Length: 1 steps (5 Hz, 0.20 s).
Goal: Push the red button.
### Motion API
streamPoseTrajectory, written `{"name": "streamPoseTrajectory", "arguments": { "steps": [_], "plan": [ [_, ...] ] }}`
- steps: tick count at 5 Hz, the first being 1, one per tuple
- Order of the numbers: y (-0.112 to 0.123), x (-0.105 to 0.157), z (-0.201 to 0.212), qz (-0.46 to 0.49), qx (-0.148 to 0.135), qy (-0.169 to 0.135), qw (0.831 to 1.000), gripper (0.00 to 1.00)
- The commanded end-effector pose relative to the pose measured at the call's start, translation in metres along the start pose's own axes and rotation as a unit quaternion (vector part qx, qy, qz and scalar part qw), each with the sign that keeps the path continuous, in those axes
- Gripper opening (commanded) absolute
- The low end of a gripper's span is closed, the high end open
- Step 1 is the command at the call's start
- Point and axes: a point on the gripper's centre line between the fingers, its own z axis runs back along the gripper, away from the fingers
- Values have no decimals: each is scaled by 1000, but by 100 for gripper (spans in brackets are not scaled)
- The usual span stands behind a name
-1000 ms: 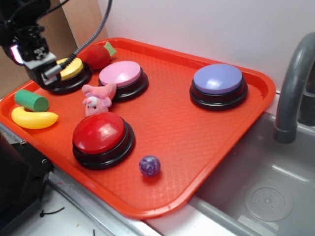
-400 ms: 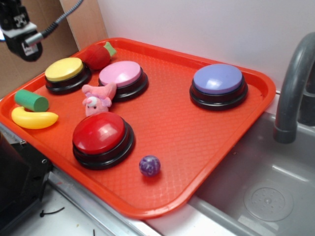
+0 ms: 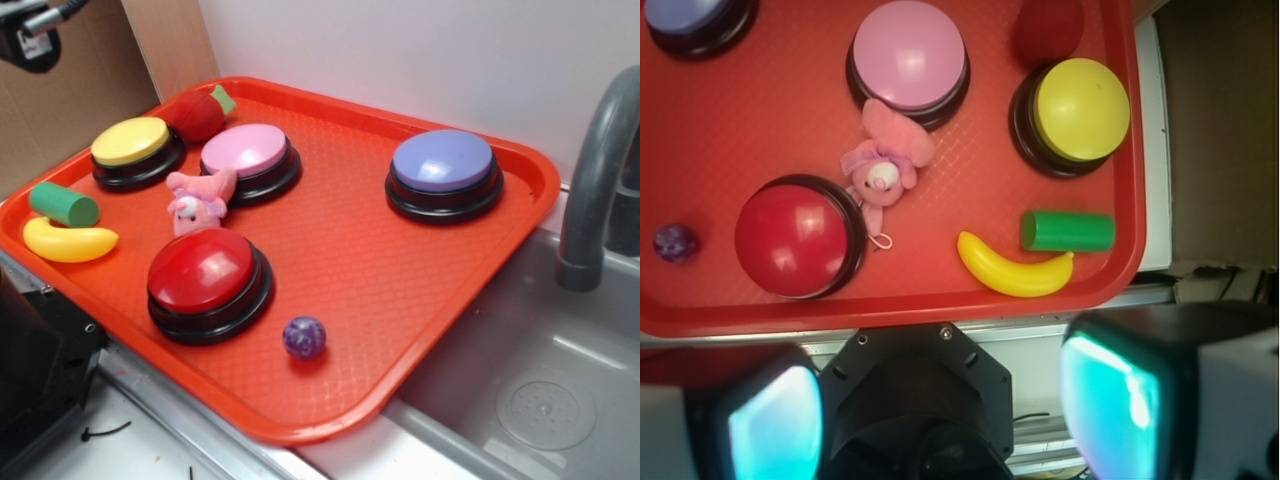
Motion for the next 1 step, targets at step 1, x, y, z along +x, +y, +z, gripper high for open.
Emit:
{"name": "streamPoseTrajectory", "arguments": {
  "steps": [1],
  "plan": [
    [-2, 8, 21, 14, 12, -31, 999, 100]
  ]
}}
